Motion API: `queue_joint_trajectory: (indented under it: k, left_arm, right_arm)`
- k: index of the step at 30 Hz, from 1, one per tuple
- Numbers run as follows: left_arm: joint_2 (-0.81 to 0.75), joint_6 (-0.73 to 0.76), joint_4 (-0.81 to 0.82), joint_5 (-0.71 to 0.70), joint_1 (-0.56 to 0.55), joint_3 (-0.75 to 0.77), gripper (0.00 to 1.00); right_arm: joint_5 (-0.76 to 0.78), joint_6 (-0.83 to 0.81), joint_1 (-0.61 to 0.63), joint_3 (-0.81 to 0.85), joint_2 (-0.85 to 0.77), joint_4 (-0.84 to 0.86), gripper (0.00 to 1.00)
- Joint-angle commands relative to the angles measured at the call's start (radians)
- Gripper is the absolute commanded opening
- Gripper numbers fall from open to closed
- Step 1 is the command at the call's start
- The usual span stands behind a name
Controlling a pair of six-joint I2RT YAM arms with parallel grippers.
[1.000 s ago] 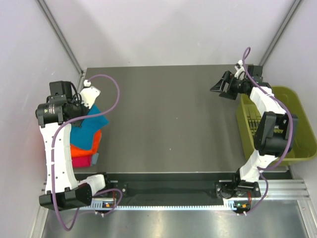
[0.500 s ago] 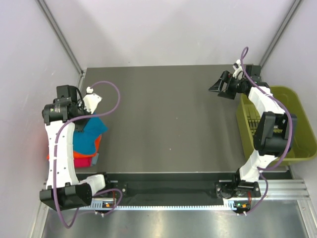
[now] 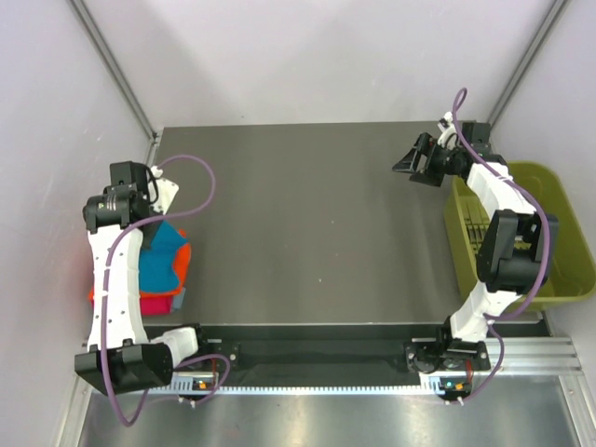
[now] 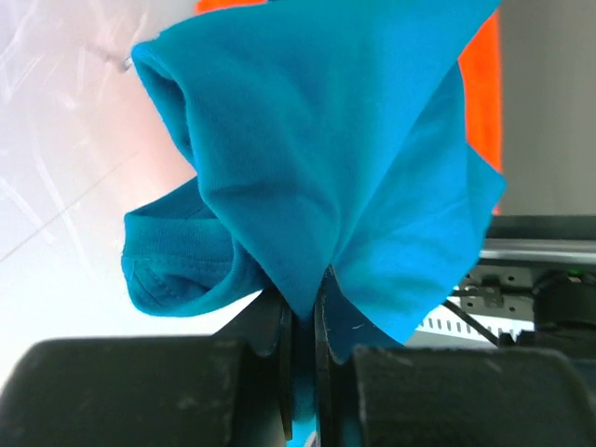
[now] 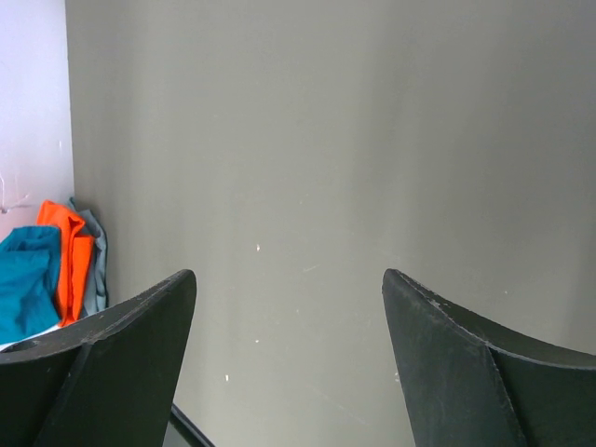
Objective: Fold and stack the t-shirts
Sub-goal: Neatly place the folded tshirt to the corner
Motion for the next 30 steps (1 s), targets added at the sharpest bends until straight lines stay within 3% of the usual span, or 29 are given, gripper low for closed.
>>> queue_joint_trajectory:
  k: [1,14,17,24,30]
  left_arm:
    - [0.0,-0.049,0.07,-0.127,0.004,-0.007,0.0]
    - [0.063,-0.155,0.132,-0.239,0.006,-0.063,0.0]
    - [0.065,-0.161,0.138,-0.193,0.007,0.004,0.0]
    - [0.108,-0.196,-0.014,-0.012,0.006,0.257,0.0]
    - [0.101,-0.176,-0.095,0.032,0.004,0.312,0.0]
  right_arm:
    - [-0.002,-0.018,0.011,0.005,-0.028,0.044,0.82]
    - [-0.014,-0.028,0.009,0.003,-0.03,0.026,0.82]
    - [-0.014,-0.031,0.009,0.003,-0.027,0.023,0.82]
    - [-0.014,-0.029,0.006,0.011,-0.018,0.026,0.82]
    - [-0.014,-0.017,0.008,0.014,-0.001,0.043,0.82]
